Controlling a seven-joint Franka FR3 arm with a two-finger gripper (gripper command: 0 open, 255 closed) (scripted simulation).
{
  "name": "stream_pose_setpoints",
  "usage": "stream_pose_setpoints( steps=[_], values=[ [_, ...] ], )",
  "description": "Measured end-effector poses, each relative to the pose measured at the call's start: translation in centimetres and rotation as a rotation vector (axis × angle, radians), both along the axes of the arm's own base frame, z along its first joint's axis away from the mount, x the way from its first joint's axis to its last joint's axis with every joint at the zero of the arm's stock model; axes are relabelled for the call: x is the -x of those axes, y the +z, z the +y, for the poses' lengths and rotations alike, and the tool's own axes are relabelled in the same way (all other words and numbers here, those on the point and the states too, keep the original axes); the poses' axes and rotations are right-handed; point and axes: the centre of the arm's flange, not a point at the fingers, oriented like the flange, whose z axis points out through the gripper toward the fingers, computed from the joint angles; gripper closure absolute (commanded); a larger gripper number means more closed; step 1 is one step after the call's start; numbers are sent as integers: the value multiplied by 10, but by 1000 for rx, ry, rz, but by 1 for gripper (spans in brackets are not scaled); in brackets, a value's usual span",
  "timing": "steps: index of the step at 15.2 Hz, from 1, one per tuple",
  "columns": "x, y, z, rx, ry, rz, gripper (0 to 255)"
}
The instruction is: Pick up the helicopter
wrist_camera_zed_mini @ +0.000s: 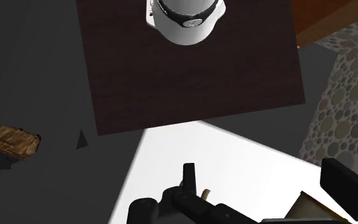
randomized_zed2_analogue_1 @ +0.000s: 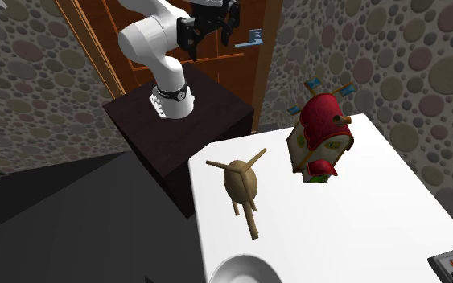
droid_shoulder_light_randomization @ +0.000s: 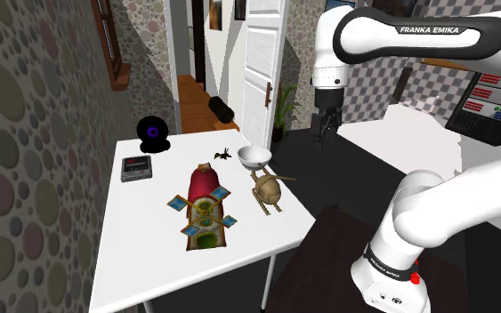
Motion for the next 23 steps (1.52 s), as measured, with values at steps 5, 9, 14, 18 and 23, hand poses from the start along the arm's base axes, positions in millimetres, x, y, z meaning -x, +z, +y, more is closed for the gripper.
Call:
stream_pose_setpoints(
  steps=[5, 9, 14, 18, 23],
  values=[
    [-23, -26, -6, 15, -45, -18, 0],
    [-55, -64, -12, 34, -103, -42, 0],
    [-98, -103, -24, 58, -178, -76, 0],
    [-135, -134, -39, 78, -237, -103, 0],
    [-177, -175, -58, 102, -312, -136, 0]
  ],
)
